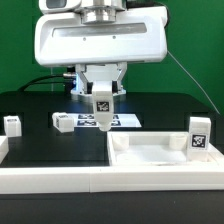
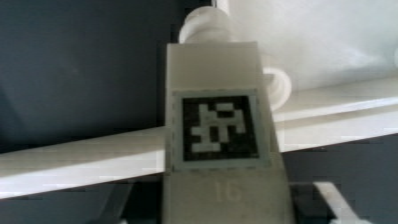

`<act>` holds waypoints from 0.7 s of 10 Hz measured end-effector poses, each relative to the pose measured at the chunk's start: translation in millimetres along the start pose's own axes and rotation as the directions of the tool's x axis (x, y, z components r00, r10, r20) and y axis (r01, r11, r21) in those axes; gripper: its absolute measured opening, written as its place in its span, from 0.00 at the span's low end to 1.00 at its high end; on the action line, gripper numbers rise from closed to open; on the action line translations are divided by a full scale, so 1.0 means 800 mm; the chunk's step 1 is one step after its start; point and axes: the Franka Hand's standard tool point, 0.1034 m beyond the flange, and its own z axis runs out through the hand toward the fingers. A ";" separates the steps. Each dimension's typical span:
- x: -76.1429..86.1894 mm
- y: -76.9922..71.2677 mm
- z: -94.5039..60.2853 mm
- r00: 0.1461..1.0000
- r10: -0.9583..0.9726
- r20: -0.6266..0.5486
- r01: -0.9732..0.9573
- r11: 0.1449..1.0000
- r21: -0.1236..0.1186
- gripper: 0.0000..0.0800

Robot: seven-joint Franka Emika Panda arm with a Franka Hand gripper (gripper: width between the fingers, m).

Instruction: Assemble square table

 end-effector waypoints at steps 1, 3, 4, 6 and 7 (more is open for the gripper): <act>0.000 0.000 0.000 1.000 0.000 0.000 0.000 1.000 0.000 0.37; 0.000 -0.002 0.001 1.000 0.008 0.000 -0.008 1.000 0.001 0.37; 0.002 -0.012 0.004 1.000 0.016 0.000 -0.016 1.000 0.005 0.37; 0.009 -0.024 0.013 1.000 0.001 -0.001 -0.001 1.000 0.009 0.37; 0.016 -0.031 0.015 1.000 0.010 -0.005 -0.010 1.000 0.013 0.37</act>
Offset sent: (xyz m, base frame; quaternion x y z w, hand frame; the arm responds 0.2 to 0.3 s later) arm 0.0147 0.0252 -0.0003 0.0087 0.0052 0.0320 0.9994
